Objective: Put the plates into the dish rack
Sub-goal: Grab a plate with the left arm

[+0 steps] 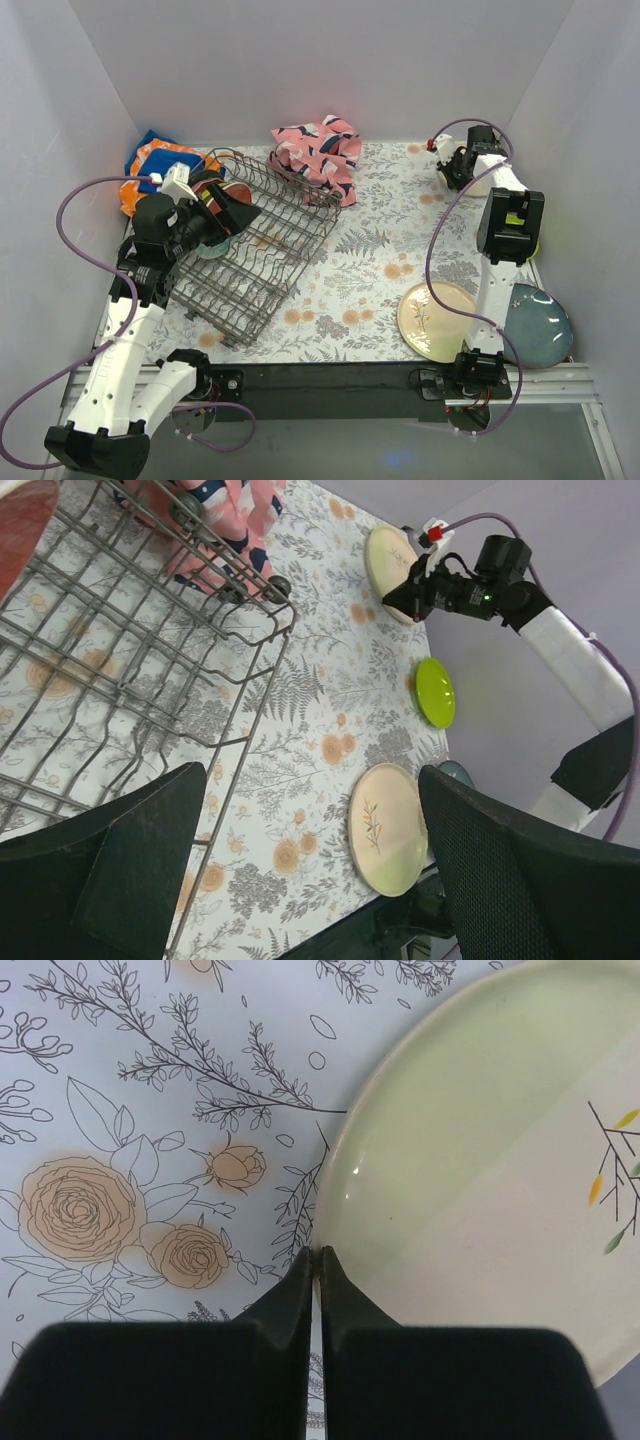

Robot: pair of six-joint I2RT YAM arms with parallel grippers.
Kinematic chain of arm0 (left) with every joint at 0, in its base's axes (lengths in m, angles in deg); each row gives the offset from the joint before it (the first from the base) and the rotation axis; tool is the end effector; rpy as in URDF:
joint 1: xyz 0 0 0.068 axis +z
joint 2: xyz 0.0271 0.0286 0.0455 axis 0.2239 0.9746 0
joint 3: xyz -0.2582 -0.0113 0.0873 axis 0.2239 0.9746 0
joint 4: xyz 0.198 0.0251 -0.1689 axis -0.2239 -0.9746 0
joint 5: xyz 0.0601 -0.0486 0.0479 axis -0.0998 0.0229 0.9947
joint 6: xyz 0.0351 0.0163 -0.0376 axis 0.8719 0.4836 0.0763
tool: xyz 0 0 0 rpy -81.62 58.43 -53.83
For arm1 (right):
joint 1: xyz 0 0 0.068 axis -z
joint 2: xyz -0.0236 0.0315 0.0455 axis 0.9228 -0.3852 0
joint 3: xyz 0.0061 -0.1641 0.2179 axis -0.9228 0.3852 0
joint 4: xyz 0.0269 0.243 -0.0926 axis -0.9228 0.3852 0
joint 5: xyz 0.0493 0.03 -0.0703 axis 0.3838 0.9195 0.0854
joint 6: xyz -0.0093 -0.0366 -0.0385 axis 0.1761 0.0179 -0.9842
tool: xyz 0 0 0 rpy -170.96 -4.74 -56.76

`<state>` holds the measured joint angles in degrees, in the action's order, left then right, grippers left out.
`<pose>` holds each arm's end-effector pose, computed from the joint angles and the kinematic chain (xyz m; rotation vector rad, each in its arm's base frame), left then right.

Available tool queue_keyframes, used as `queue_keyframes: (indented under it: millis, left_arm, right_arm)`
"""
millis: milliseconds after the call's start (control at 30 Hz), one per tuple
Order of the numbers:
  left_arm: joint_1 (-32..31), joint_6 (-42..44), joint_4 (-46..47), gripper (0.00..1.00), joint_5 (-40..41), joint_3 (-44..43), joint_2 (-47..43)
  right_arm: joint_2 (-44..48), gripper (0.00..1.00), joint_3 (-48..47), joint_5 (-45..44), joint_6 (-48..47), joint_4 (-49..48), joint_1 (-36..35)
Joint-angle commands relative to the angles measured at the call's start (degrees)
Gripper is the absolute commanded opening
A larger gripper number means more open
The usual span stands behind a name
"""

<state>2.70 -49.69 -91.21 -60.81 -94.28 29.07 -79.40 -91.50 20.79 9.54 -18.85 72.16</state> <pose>0.1728 -0.0430 0.3731 -0.9650 1.9152 -1.2851 0.5181 -0.0364 0.1705 -0.9761 2.2919 -0.1206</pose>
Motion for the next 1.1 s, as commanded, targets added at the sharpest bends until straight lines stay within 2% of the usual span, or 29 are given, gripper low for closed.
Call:
queue_keyframes:
  millis: [0, 333, 500, 700, 1067]
  left_arm:
    - [0.13, -3.79, 3.78, 0.86, -3.93, 0.93, -0.30]
    - [0.04, -12.59, 10.38, 0.83, -10.34, 5.06, 2.85]
    - [-1.88, -17.06, 14.32, 0.80, -11.67, 6.65, 5.58]
    - [-11.71, -19.18, 18.46, 0.80, -5.96, 7.88, 10.14]
    - [-20.25, -22.79, 24.70, 0.75, -1.56, 9.55, 17.44]
  right_arm:
    - [1.06, 0.01, 7.47, 6.27, 0.01, 7.27, -0.77]
    - [12.05, 0.01, 26.02, 11.10, -0.96, 5.87, -4.73]
    - [20.58, 0.01, 37.72, 12.33, -1.75, 3.41, -10.70]
    - [28.84, 0.01, 48.45, 14.61, -0.53, 1.91, -17.82]
    - [37.37, 0.01, 56.81, 20.06, 1.32, 2.44, -24.85]
